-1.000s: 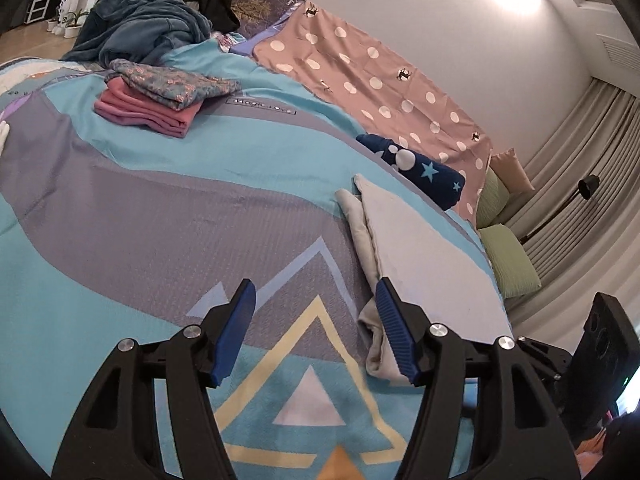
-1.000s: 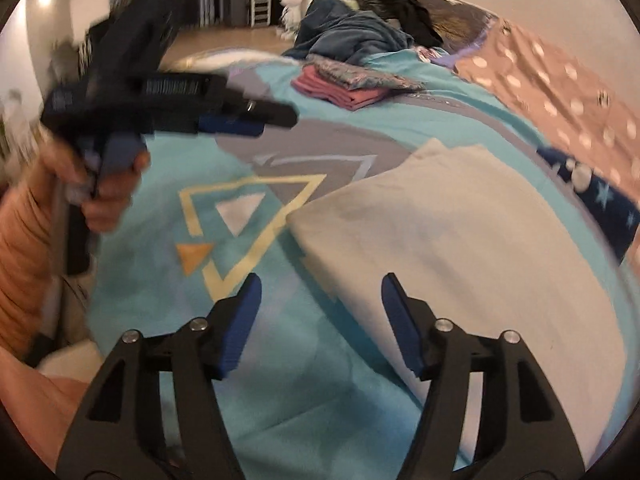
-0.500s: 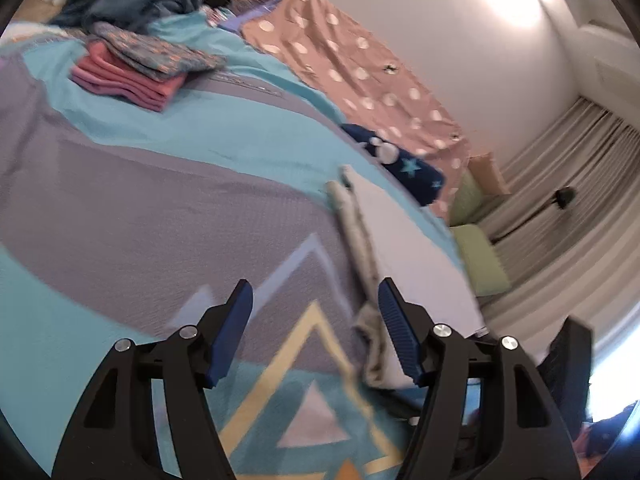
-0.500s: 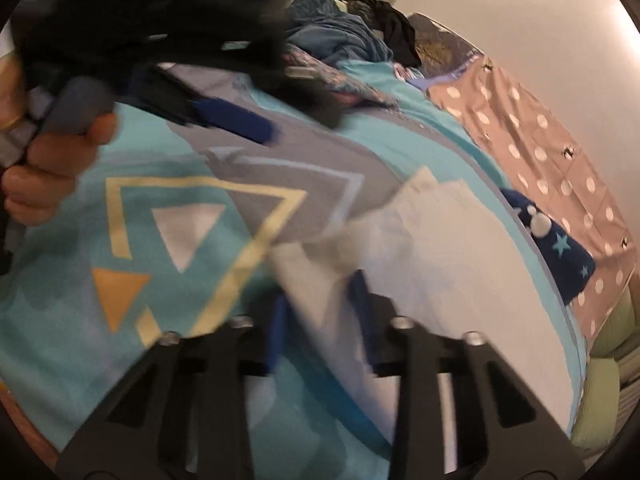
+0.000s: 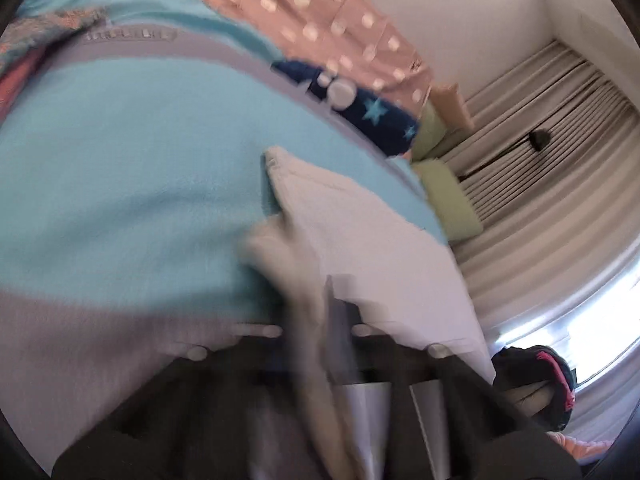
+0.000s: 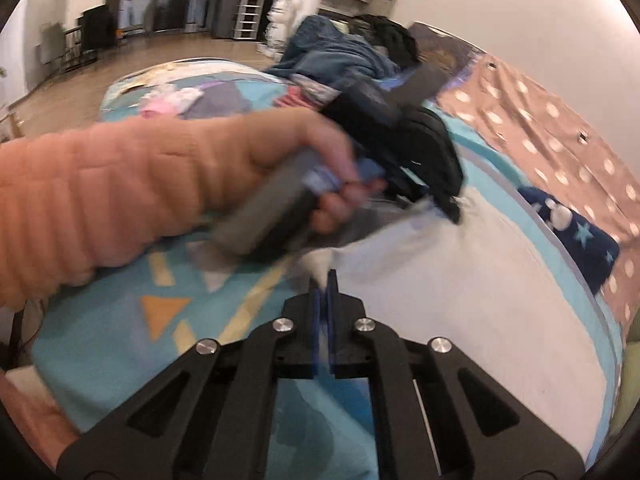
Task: Fold small clothes
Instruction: 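Grasp the folded bundle's edge with the left gripper while the right gripper grasps it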
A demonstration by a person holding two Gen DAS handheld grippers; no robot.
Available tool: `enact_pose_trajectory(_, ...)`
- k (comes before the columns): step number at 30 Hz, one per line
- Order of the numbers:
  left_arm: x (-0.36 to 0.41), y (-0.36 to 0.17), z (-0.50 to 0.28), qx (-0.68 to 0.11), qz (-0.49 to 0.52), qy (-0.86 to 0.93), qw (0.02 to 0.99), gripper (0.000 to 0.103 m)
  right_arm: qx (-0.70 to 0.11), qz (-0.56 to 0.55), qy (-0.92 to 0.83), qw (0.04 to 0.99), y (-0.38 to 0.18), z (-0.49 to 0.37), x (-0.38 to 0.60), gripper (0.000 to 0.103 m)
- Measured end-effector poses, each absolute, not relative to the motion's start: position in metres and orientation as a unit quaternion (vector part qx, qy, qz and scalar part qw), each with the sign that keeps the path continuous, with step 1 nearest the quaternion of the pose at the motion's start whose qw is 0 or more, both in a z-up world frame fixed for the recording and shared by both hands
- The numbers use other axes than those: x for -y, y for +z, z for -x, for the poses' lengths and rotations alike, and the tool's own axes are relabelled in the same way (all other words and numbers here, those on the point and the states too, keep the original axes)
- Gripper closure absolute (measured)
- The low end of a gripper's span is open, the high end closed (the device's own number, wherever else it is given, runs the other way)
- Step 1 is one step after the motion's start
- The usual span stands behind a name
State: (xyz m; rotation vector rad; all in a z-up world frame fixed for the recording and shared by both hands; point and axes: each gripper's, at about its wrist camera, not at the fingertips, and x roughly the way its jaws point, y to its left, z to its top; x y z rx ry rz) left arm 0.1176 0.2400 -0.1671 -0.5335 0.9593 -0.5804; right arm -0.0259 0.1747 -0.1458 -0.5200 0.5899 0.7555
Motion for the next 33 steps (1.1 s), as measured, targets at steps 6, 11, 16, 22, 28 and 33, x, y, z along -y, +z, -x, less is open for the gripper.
enact_pose_trajectory(6, -0.243, -0.166, -0.117, -0.44, 0.26, -0.275, 0.815, 0.098, -0.285, 0.23, 0.364, 0.856, -0.148, 0.026, -0.171, 0.1)
enact_pose_trajectory(11, -0.25, -0.168, -0.113, -0.437, 0.271, -0.276, 0.812, 0.098, -0.261, 0.266, 0.339, 0.864, -0.153, 0.039, -0.175, 0.05)
enact_pose_trajectory(16, -0.256, -0.174, -0.117, -0.439, 0.29, -0.282, 0.802, 0.096, -0.257, 0.314, 0.312, 0.859, -0.165, 0.039, -0.197, 0.048)
enact_pose_trajectory(22, -0.257, -0.176, -0.117, -0.437, 0.293, -0.286, 0.801, 0.095, -0.267, 0.31, 0.263, 0.874, -0.172, 0.02, -0.21, 0.084)
enact_pose_trajectory(28, -0.255, -0.173, -0.118, -0.439, 0.284, -0.283, 0.804, 0.097, -0.254, 0.216, 0.28, 0.9, -0.144, 0.014, -0.178, 0.095)
enact_pose_trajectory(33, -0.248, -0.157, -0.116, -0.427, 0.274, -0.277, 0.816, 0.097, -0.252, 0.156, 0.284, 0.912, -0.124, 0.008, -0.155, 0.095)
